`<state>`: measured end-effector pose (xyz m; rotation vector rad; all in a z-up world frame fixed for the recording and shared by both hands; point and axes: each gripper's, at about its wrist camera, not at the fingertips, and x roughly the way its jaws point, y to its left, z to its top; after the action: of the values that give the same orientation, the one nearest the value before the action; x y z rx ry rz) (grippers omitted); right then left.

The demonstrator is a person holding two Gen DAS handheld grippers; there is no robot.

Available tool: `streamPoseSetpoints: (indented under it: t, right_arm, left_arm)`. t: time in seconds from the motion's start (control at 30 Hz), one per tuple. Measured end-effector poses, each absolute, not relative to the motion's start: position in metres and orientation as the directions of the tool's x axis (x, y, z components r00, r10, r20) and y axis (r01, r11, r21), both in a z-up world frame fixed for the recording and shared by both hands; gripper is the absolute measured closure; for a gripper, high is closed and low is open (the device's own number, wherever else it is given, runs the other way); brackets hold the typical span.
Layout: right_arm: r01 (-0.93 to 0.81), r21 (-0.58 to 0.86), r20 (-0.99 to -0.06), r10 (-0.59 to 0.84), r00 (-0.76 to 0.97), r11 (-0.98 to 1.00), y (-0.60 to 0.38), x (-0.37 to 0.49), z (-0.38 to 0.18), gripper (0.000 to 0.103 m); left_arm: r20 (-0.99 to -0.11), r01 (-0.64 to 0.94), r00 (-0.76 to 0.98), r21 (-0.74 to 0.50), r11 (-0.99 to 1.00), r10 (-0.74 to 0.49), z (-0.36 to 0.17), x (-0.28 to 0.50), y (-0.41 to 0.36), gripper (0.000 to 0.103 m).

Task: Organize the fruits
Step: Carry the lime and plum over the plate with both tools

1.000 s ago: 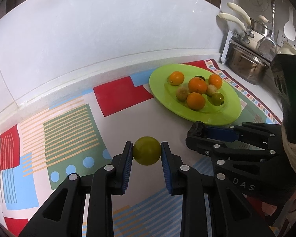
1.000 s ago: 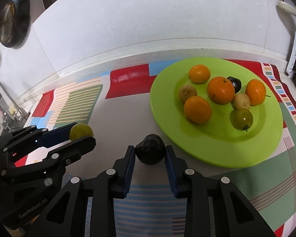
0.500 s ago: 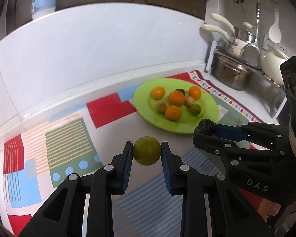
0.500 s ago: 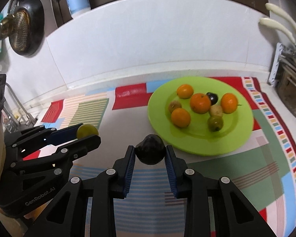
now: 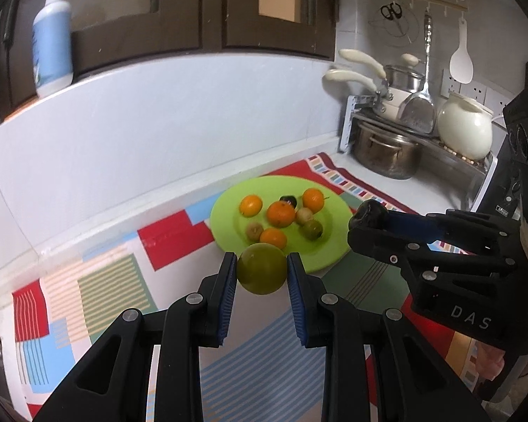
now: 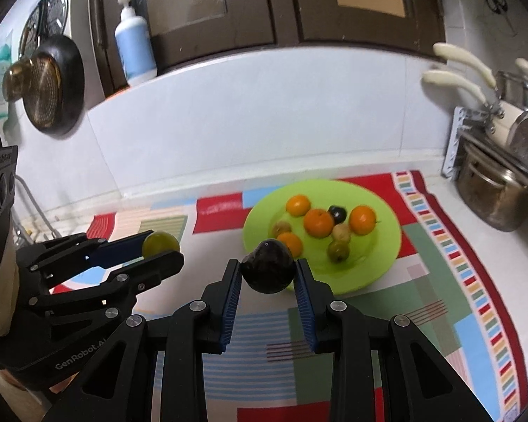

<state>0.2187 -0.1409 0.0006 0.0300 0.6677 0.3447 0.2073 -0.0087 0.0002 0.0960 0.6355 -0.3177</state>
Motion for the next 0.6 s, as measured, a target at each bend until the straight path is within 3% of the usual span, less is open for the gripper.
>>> streamPoseSetpoints:
  t: [0.6]
  right_arm:
    - [-0.227,0.119,-0.573,0.253,0.779,0.967,-0.166,0.251,0.020,0.071]
  left_arm:
    - [-0.572,0.351,0.770,0.013,0.936,-0.281,0.021,0.253,-0.032,0.074]
